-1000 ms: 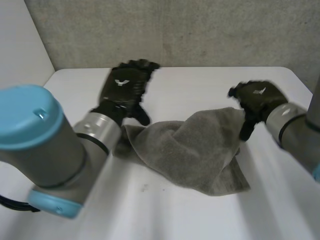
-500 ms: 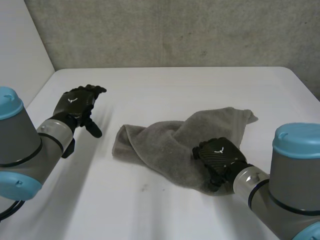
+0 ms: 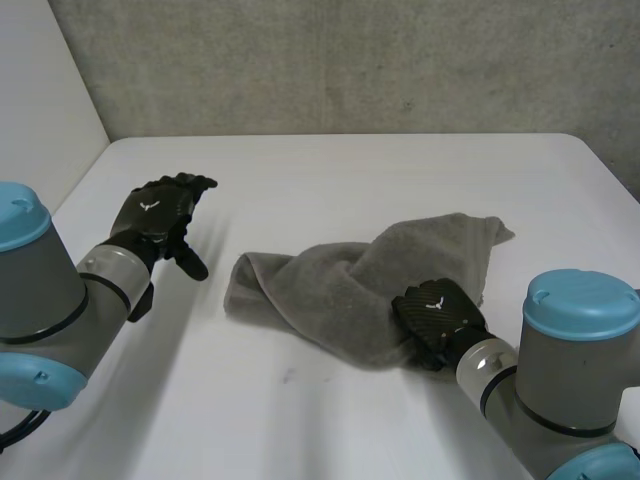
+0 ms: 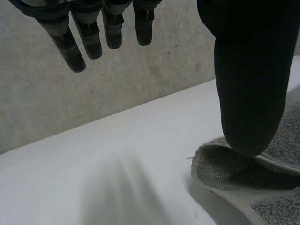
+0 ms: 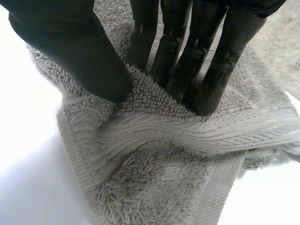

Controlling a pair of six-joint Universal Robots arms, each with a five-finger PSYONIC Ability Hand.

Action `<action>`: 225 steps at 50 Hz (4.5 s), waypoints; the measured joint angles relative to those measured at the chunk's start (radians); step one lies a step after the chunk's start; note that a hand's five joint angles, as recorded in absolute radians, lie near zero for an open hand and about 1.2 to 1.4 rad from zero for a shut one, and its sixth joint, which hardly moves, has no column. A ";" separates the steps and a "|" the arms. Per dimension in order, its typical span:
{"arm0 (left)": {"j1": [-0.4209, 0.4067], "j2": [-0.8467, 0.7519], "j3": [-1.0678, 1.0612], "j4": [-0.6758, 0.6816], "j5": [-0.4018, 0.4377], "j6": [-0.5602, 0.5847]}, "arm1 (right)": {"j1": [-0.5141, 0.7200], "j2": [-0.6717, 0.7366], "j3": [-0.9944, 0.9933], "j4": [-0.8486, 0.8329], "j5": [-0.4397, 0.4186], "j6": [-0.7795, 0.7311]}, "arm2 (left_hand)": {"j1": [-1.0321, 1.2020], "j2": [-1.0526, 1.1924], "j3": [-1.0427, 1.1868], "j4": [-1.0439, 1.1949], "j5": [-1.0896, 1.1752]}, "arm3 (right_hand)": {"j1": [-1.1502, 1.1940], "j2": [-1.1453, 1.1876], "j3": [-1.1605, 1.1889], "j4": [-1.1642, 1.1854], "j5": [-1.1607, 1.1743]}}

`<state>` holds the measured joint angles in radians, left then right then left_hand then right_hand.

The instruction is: Fold the laundry

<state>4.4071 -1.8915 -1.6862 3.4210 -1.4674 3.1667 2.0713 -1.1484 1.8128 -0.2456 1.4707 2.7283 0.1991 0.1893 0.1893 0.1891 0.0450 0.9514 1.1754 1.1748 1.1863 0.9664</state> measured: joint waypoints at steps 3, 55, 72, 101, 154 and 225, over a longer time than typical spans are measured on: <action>-0.001 -0.001 -0.002 0.000 0.001 0.001 | -0.002 -0.008 -0.008 0.004 0.014 -0.020 | 0.000 -0.001 0.000 0.000 0.000 | 0.000 0.000 0.000 0.002 0.002; -0.109 -0.137 0.046 0.223 0.005 0.025 | -0.049 -0.512 -0.295 0.488 0.018 -0.058 | 0.957 1.011 1.010 1.010 0.965 | 0.000 0.000 0.008 0.002 0.013; -0.090 0.273 -0.117 -0.130 0.044 0.498 | -0.130 -0.132 -0.271 0.599 -0.044 -0.251 | 0.976 1.027 1.026 1.027 0.984 | 0.000 0.000 0.008 0.002 0.015; -0.107 -0.009 0.732 0.307 -0.179 0.460 | -0.050 -0.084 -0.796 -0.235 0.197 -0.239 | 0.977 1.028 1.027 1.029 0.990 | 0.000 0.005 0.011 0.007 0.020; -0.069 -0.075 -0.184 0.307 -0.046 0.518 | -0.177 -0.008 -0.218 0.190 0.031 0.090 | 0.991 1.028 1.027 1.029 0.993 | -0.624 -0.794 -0.814 -0.834 -0.800; 0.005 -0.031 -0.194 0.305 -0.045 0.510 | -0.252 0.109 -0.142 0.052 -0.043 0.126 | 0.991 1.028 1.027 1.029 0.993 | -0.281 -0.389 -0.392 -0.404 -0.395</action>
<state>4.4117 -1.9221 -1.8806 3.7260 -1.5123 3.6770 1.8192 -1.0392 1.6704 -0.1932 1.4274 2.8543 1.1898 1.2172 1.2164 1.2181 1.0376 0.6709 0.7862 0.7827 0.7828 0.5715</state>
